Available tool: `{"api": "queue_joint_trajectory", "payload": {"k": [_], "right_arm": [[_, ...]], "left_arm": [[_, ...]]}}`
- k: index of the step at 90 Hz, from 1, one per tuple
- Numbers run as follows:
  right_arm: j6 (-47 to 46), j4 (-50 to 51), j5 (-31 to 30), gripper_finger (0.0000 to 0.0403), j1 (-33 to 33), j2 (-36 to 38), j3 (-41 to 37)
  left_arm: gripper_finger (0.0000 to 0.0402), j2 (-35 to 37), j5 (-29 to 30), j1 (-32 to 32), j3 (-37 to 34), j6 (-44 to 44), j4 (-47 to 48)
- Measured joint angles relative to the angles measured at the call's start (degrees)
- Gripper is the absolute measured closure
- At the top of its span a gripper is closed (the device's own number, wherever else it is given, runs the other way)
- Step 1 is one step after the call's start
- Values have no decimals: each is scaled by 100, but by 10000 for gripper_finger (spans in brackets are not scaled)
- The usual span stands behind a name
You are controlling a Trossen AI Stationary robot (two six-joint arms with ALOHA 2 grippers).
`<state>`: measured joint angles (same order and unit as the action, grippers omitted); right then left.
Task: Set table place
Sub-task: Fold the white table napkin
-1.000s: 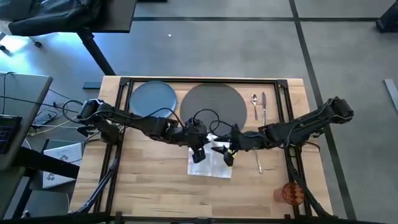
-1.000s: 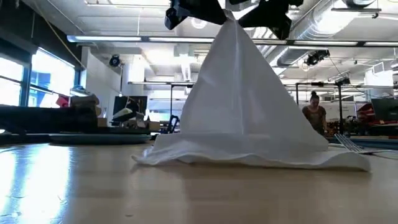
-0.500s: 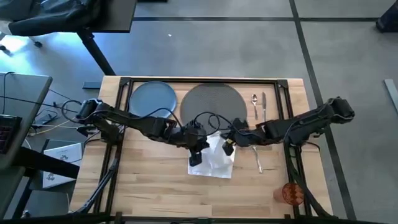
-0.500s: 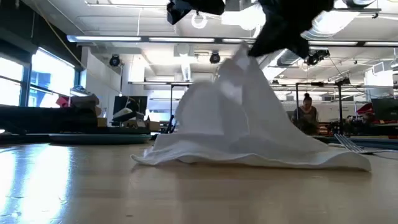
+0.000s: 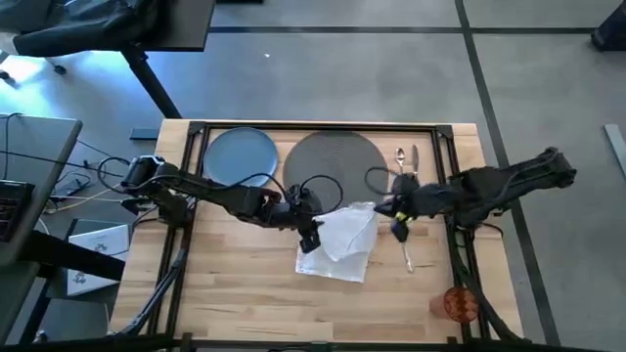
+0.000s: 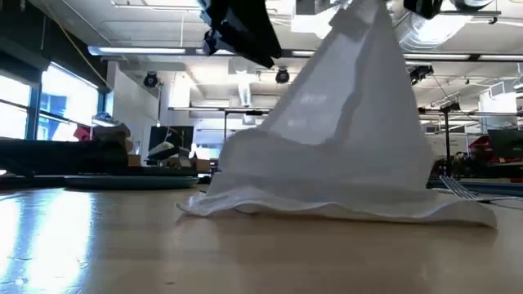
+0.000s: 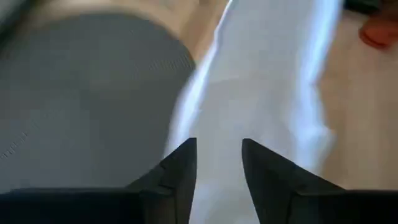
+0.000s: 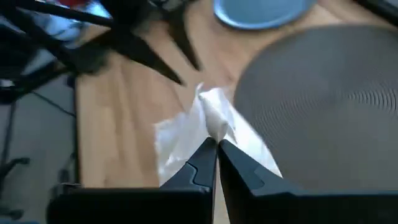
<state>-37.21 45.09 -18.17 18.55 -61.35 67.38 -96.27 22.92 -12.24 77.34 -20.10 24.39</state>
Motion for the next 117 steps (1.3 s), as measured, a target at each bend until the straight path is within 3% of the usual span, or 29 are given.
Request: {"api": "queue_joint_trajectory", "payload": {"k": [11, 26, 40, 64, 94, 105, 117], "right_arm": [[180, 498, 9, 403, 4, -3, 603], [302, 661, -138, 403, 0, -16, 1026], [319, 661, -135, 403, 75, -25, 1200], [94, 657, -35, 403, 400, -14, 1250], [-288, 645, -42, 403, 751, -14, 1250], [-396, 622, -155, 403, 869, -14, 1250], [-531, 606, -556, 403, 1056, -14, 1250]], "left_arm": [[260, -67, -221, 110, 4, 836, -899], [235, -482, -982, 321, 1, 1116, -1629], [227, -796, -617, 413, -11, 855, -1622], [227, -689, -52, 227, 3, 852, -1632], [228, -1467, -508, 572, 0, 715, -2575], [264, -1567, -679, 623, 0, 820, -2512], [376, -1360, -732, 642, 0, 820, -1978]]}}
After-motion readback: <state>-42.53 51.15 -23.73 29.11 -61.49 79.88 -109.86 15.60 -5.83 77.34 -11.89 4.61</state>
